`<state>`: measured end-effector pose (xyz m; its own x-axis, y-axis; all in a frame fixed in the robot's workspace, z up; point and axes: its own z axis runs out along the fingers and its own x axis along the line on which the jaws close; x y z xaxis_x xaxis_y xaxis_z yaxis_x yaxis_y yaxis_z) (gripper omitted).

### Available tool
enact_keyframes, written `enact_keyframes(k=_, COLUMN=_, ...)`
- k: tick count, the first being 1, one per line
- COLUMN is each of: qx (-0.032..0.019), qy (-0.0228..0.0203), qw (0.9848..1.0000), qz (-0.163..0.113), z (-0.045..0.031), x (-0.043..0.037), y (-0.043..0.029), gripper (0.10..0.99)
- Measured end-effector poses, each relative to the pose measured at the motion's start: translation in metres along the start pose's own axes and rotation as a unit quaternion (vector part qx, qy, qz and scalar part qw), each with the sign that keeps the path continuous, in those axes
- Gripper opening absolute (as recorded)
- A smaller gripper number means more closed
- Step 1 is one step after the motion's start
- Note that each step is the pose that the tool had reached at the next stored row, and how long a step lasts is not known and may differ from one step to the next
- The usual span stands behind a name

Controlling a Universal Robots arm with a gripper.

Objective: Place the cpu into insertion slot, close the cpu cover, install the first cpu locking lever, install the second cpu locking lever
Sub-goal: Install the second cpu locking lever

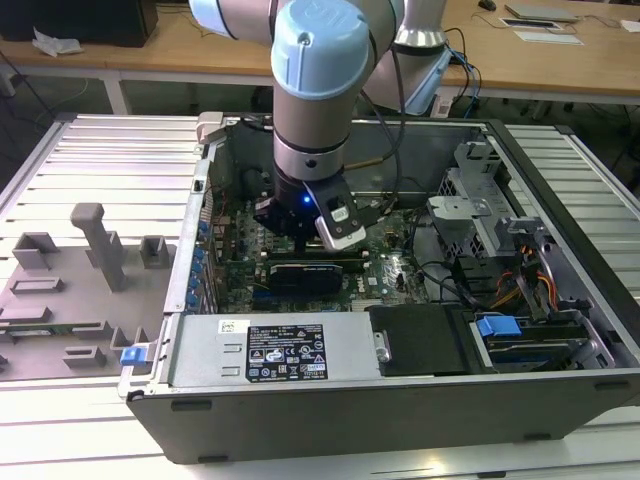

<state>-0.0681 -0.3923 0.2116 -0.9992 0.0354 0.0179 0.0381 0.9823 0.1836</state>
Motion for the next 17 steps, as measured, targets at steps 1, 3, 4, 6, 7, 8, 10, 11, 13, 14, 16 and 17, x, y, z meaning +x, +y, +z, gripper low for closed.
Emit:
enact_keyframes(k=1, qx=-0.0022, qy=0.0002, qw=1.0, qz=-0.001, z=0.0006, x=0.0006, y=-0.0001, gripper=0.106)
enact_keyframes(k=3, qx=-0.0123, qy=0.001, qw=0.9999, qz=-0.003, z=0.0029, x=0.0043, y=-0.0007, gripper=0.106)
enact_keyframes(k=4, qx=-0.015, qy=0.0012, qw=0.9999, qz=-0.004, z=0.0038, x=0.0048, y=-0.0009, gripper=0.106)
enact_keyframes(k=6, qx=-0.021, qy=0.0017, qw=0.9998, qz=-0.005, z=0.0057, x=0.0055, y=-0.0013, gripper=0.106)
enact_keyframes(k=7, qx=-0.0256, qy=0.002, qw=0.9997, qz=-0.006, z=0.0074, x=0.006, y=-0.0016, gripper=0.106)
enact_keyframes(k=8, qx=-0.0295, qy=0.0023, qw=0.9995, qz=-0.007, z=0.0094, x=0.0073, y=-0.002, gripper=0.106)
enact_keyframes(k=10, qx=-0.0316, qy=0.0025, qw=0.9995, qz=-0.007, z=0.0116, x=0.0079, y=-0.0025, gripper=0.106)
enact_keyframes(k=11, qx=-0.033, qy=0.0025, qw=0.9994, qz=-0.008, z=0.0133, x=0.0082, y=-0.0028, gripper=0.106)
enact_keyframes(k=13, qx=-0.0343, qy=0.0028, qw=0.9994, qz=-0.008, z=0.0154, x=0.0087, y=-0.0033, gripper=0.106)
enact_keyframes(k=14, qx=-0.0346, qy=0.003, qw=0.9994, qz=-0.008, z=0.0161, x=0.0089, y=-0.0035, gripper=0.106)
enact_keyframes(k=16, qx=-0.0349, qy=0.003, qw=0.9994, qz=-0.008, z=0.0167, x=0.0089, y=-0.0035, gripper=0.106)
enact_keyframes(k=17, qx=-0.0349, qy=0.0029, qw=0.9994, qz=-0.008, z=0.0169, x=0.0089, y=-0.0035, gripper=0.106)
